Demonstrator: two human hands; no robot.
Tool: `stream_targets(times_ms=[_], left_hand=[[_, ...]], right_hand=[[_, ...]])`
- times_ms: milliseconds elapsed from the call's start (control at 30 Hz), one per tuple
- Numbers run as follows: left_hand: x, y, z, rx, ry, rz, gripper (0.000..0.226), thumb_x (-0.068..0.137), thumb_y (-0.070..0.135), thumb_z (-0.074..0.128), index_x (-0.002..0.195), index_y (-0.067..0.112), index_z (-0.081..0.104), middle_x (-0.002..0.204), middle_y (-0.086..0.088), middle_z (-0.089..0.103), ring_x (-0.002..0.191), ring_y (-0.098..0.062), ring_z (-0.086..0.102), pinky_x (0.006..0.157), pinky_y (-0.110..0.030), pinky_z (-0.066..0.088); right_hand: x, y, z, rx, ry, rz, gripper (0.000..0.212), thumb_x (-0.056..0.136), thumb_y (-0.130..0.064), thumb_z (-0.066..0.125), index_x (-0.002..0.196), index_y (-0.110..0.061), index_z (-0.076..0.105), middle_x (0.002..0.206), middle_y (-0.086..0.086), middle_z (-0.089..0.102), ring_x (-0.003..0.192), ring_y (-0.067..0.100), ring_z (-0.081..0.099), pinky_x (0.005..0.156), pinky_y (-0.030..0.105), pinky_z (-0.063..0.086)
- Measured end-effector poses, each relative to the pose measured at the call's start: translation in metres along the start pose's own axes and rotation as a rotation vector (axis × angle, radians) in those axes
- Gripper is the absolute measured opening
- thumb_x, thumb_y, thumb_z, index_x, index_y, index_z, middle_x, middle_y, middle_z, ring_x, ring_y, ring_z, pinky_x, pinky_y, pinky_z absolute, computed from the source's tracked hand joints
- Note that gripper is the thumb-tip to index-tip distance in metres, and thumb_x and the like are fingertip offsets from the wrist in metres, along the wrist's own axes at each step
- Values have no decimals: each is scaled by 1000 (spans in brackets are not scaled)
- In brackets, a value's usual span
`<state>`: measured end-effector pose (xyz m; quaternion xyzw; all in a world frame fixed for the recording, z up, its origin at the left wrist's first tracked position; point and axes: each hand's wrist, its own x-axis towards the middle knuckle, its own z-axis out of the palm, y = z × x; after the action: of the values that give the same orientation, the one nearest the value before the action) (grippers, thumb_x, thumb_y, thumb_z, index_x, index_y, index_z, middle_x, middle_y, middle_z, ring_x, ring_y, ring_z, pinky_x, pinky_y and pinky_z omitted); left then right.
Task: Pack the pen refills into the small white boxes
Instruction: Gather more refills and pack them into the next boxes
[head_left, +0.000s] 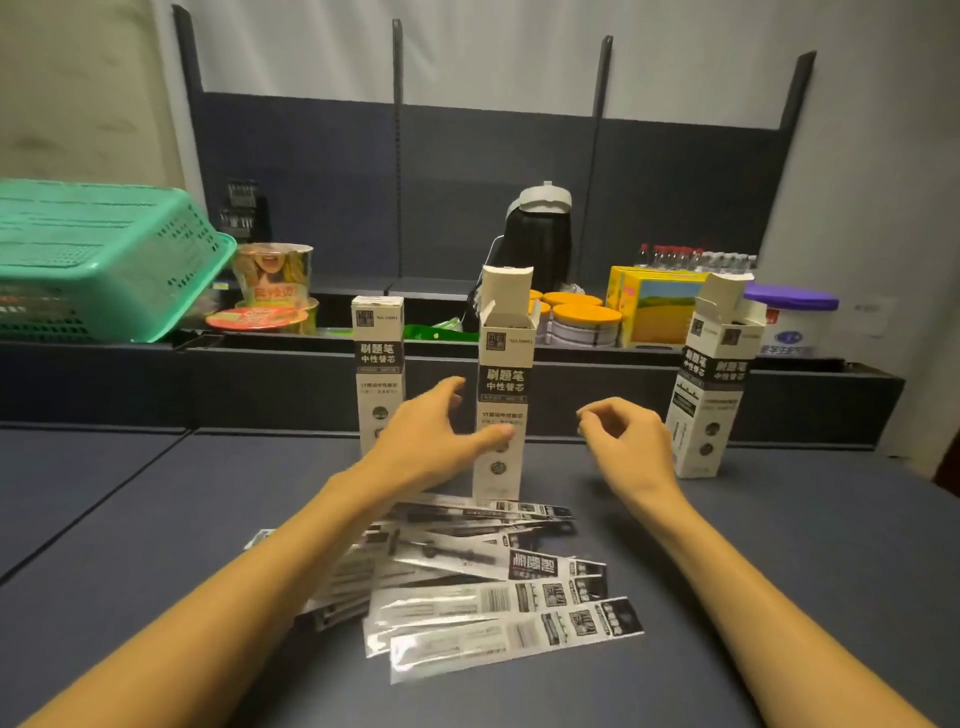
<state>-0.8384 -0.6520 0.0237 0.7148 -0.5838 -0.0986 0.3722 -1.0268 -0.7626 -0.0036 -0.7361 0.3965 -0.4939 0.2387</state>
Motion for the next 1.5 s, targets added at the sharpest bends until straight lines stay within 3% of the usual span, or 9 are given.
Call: stream_targets(times_ms=[300,433,500,667,833,933,1167,1333,1500], left_hand=[[15,3,4,-329,124,133,58,71,30,81,123,20,56,110,8,67,101,-9,64,89,-38,54],[0,8,-13,-256,258,245,59,69,40,75,122,28,53,104,20,63,98,5,58,77,-9,46],[-9,9,-20,-216,333,290,62,68,44,73,125,33,50,103,25,61,98,7,56,76,-4,42],[-27,-8,-34,-70,439,366,70,70,53,76,130,31,48,115,16,59,101,0,55,84,-13,44],[-42,-33,-33,109,529,427,70,70,22,81,133,15,50,120,7,54,108,-10,49,88,-23,43],[-42,-43,-33,213,512,417,71,71,21,82,134,14,52,122,-3,59,108,-15,49,87,-21,38],[-42,-63,-31,355,519,407,74,68,14,84,135,15,53,120,-8,60,108,-24,51,87,-46,48],[-41,-72,-31,364,552,382,75,69,12,84,137,19,51,120,-6,60,107,-24,51,86,-50,46],[-40,-74,-30,331,622,336,74,67,14,85,132,21,52,119,-4,61,107,-24,53,84,-53,47]], right_hand=[[-3,-2,-10,-20,-70,-9,13,90,-15,61,83,-19,71,75,-6,68,69,1,59,56,3,40],[-2,-4,-9,-37,-176,4,13,90,-16,62,84,-19,72,74,-4,69,67,6,61,54,4,41],[-3,-4,-7,-37,-220,17,12,90,-18,61,85,-20,72,75,-5,69,70,9,63,54,6,42],[-8,-3,-7,-128,-378,50,10,89,-19,62,86,-19,72,80,-5,69,77,7,62,69,16,47],[-9,-3,-11,-238,-715,53,26,86,-38,69,103,-20,73,95,-1,72,89,8,64,68,15,45],[-10,-4,-15,-298,-783,29,34,82,-46,72,109,-25,72,103,0,70,97,10,62,77,21,40],[-14,-7,-9,-386,-827,-79,23,85,-37,72,107,-29,71,107,-1,64,101,11,56,82,26,40],[-15,-15,-16,-67,-777,-50,9,81,-18,77,83,-16,69,75,-4,66,66,6,58,67,22,48],[-17,-36,-30,538,-582,105,4,89,-7,66,86,-4,63,76,9,70,70,21,69,57,25,53]])
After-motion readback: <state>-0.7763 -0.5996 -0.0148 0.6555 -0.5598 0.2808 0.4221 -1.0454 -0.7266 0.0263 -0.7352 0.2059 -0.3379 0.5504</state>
